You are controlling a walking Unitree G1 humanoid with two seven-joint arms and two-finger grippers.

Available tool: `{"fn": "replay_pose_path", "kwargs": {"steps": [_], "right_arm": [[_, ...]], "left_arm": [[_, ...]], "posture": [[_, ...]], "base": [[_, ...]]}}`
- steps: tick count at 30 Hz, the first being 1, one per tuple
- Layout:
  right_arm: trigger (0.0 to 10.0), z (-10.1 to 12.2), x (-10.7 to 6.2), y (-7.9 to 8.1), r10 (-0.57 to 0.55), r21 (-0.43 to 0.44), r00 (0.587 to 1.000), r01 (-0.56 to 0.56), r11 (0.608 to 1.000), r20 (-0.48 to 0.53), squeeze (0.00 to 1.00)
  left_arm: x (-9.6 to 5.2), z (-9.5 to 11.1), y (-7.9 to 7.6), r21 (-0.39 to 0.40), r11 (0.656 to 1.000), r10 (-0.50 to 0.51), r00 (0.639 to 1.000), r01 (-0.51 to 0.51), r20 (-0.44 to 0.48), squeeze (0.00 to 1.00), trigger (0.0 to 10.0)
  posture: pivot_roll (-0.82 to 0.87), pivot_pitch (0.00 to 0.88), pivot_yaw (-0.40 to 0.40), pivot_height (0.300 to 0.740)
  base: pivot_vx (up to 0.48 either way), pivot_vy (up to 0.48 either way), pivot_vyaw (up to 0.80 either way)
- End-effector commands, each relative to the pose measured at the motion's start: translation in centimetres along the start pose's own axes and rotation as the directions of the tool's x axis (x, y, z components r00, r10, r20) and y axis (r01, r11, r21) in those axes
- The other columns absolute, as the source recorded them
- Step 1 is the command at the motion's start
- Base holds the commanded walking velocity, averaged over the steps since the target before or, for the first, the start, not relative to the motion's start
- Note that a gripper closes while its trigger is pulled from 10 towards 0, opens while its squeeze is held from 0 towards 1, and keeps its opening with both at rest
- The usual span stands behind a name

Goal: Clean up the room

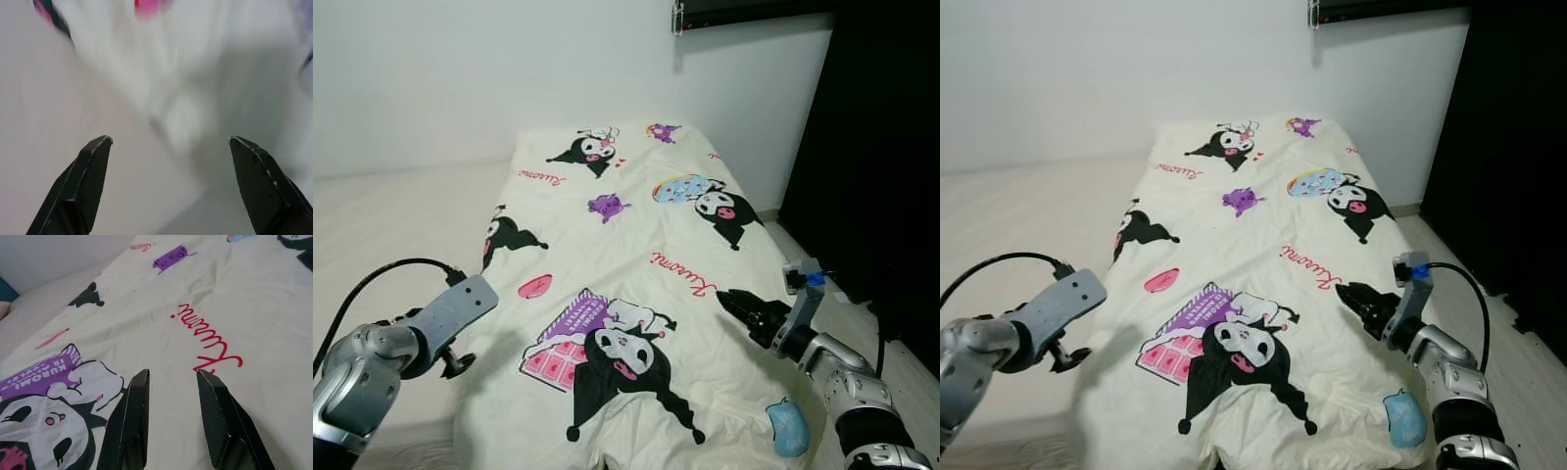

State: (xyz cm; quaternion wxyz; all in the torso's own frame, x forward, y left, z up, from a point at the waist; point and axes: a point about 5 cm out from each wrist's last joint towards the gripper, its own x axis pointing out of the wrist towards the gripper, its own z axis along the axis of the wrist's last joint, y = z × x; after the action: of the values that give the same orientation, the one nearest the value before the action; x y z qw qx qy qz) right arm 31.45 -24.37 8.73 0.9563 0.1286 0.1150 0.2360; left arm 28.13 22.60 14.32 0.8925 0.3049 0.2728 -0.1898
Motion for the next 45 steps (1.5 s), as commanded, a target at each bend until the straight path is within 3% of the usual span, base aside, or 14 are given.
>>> {"fn": "replay_pose_path", "kwargs": {"steps": [1, 2, 3, 5, 8, 10, 14, 16, 21, 22, 31, 35, 40, 45], "right_arm": [[10.0, -0.4, 0.2, 0.3, 0.003, -0.001, 1.000, -0.003, 1.000, -0.013, 0.00], [10.0, -0.5, 0.2, 0.3, 0.000, 0.000, 1.000, 0.000, 1.000, -0.014, 0.00], [10.0, -0.5, 0.2, 0.3, 0.000, 0.000, 1.000, 0.000, 1.000, -0.014, 0.00], [10.0, -0.5, 0.3, 0.1, -0.023, -0.007, 1.000, 0.023, 1.000, -0.019, 0.00], [10.0, -0.3, 0.4, 0.0, -0.039, -0.002, 0.999, 0.039, 0.999, -0.012, 0.00], [10.0, -0.1, 0.5, -0.3, -0.071, 0.002, 0.997, 0.071, 0.997, -0.003, 0.00], [10.0, 0.0, 0.5, -0.6, -0.104, -0.002, 0.995, 0.104, 0.995, -0.007, 0.00], [10.0, -0.3, 0.2, -1.3, -0.165, -0.033, 0.985, 0.163, 0.986, -0.059, 0.00], [10.0, -0.6, -0.5, -2.3, -0.244, -0.075, 0.963, 0.237, 0.969, -0.111, 0.00], [10.0, -0.5, -1.5, -3.6, -0.349, -0.115, 0.928, 0.335, 0.935, -0.132, 0.00], [10.0, -0.3, -3.1, -5.3, -0.478, -0.171, 0.864, 0.452, 0.875, -0.158, 0.00], [10.0, -0.4, -3.5, -5.7, -0.516, -0.188, 0.839, 0.487, 0.853, -0.172, 0.00], [10.0, -0.7, -4.3, -6.5, -0.593, -0.218, 0.779, 0.555, 0.803, -0.201, 0.00], [10.0, -0.6, -4.6, -6.8, -0.624, -0.220, 0.756, 0.586, 0.780, -0.197, 0.00]], "left_arm": [[-0.2, 1.8, -0.1, -0.073, 0.997, 0.012, 0.996, -0.006, 0.084, 0.00, 10.0], [0.0, 3.6, -1.1, -0.212, 0.975, -0.018, 0.983, 0.057, 0.183, 0.00, 10.0], [0.0, 3.6, -1.1, -0.212, 0.975, -0.018, 0.983, 0.057, 0.183, 0.00, 10.0], [0.1, 6.7, -4.4, -0.401, 0.859, -0.152, 0.907, 0.318, 0.393, 0.00, 10.0], [0.3, 6.9, -6.3, -0.420, 0.801, -0.231, 0.868, 0.426, 0.441, 0.00, 10.0], [1.5, 5.2, -9.6, -0.418, 0.762, -0.325, 0.851, 0.494, 0.413, 0.00, 10.0], [2.7, 2.7, -11.5, -0.422, 0.785, -0.345, 0.886, 0.453, 0.311, 0.00, 10.0], [4.1, -1.6, -12.3, -0.405, 0.852, -0.304, 0.943, 0.332, 0.133, 0.00, 10.0], [4.6, -4.3, -12.1, -0.403, 0.883, -0.253, 0.967, 0.242, 0.026, 0.00, 10.0], [4.6, -5.5, -11.4, -0.413, 0.890, -0.220, 0.975, 0.196, -0.012, 0.00, 10.0], [4.6, -5.7, -11.3, -0.376, 0.897, -0.254, 0.967, 0.233, -0.007, 0.00, 10.0], [4.1, -5.3, -12.8, -0.323, 0.868, -0.383, 0.923, 0.377, 0.048, 0.00, 10.0], [1.8, -4.1, -15.0, -0.225, 0.739, -0.605, 0.772, 0.636, 0.194, 0.00, 10.0], [0.8, -4.0, -14.9, -0.182, 0.706, -0.653, 0.728, 0.685, 0.207, 0.00, 10.0]], "posture": [[-0.06, 0.000, 0.041, 0.531], [-0.06, 0.000, 0.039, 0.531], [-0.06, 0.000, 0.039, 0.531], [-0.06, 0.000, 0.038, 0.531], [-0.06, 0.000, 0.038, 0.531], [-0.07, 0.000, 0.033, 0.531], [-0.07, 0.000, 0.032, 0.531], [-0.08, 0.000, 0.027, 0.531], [-0.08, 0.000, 0.024, 0.531], [-0.09, 0.000, 0.025, 0.531], [-0.10, 0.000, 0.026, 0.531], [-0.10, 0.000, 0.026, 0.531], [-0.09, 0.000, 0.019, 0.531], [-0.09, 0.000, 0.016, 0.531]], "base": [[0.000, 0.000, 0.00], [0.000, 0.000, 0.00], [0.000, 0.000, 0.00], [0.000, 0.000, 0.00], [0.000, 0.000, 0.00], [0.000, 0.000, 0.00], [0.000, 0.000, 0.00], [0.000, 0.000, 0.00], [0.000, 0.000, 0.00], [0.000, 0.000, 0.00], [0.000, 0.000, 0.00], [0.000, 0.000, 0.00], [0.000, 0.000, 0.00], [0.000, 0.000, 0.00]]}}
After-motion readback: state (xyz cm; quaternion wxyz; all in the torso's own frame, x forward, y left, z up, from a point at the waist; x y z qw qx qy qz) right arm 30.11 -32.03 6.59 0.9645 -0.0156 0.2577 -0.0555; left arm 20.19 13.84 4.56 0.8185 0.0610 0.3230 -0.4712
